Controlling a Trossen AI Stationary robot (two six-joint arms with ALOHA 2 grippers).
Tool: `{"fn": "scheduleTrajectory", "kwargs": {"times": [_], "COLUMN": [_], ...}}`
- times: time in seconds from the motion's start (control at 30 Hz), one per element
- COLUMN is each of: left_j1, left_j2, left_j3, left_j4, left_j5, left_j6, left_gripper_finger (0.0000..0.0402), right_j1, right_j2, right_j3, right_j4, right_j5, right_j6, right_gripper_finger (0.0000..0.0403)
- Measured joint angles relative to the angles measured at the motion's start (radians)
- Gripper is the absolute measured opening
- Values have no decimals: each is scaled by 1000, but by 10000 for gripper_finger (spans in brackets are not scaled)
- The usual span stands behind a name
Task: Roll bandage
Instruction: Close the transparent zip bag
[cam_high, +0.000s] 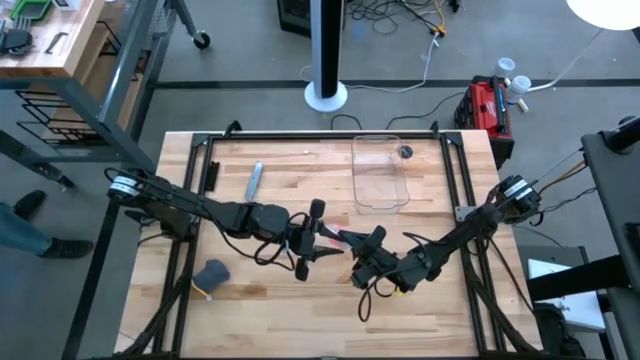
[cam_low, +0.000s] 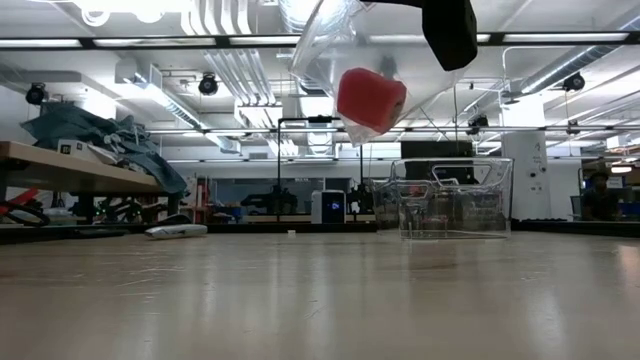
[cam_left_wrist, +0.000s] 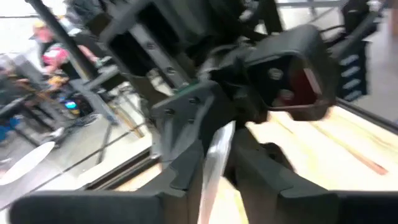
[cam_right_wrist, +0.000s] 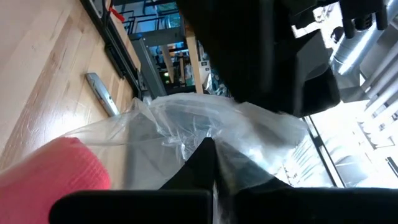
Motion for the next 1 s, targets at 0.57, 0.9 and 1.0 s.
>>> {"fn": "scheduleTrajectory", "kwargs": {"times": [0.57, 0.9, 1.0], "left_j1": [4, 6, 6], "left_j2": [9, 9, 9], "left_j3": [0, 0, 0], "left_j4": [35, 36, 42], "left_j5": [-51, -51, -51], "left_j6": [-2, -4, -8], "left_gripper_finger": [28, 2, 10], "right_j1": [0, 0, -4], "right_j2": [0, 0, 0], "right_j3": [0, 0, 5], "right_j4": [-1, 0, 1], "right_j5": [1, -1, 0], "right_j6": [-1, 1, 44], "right_gripper_finger": [0, 0, 0]}}
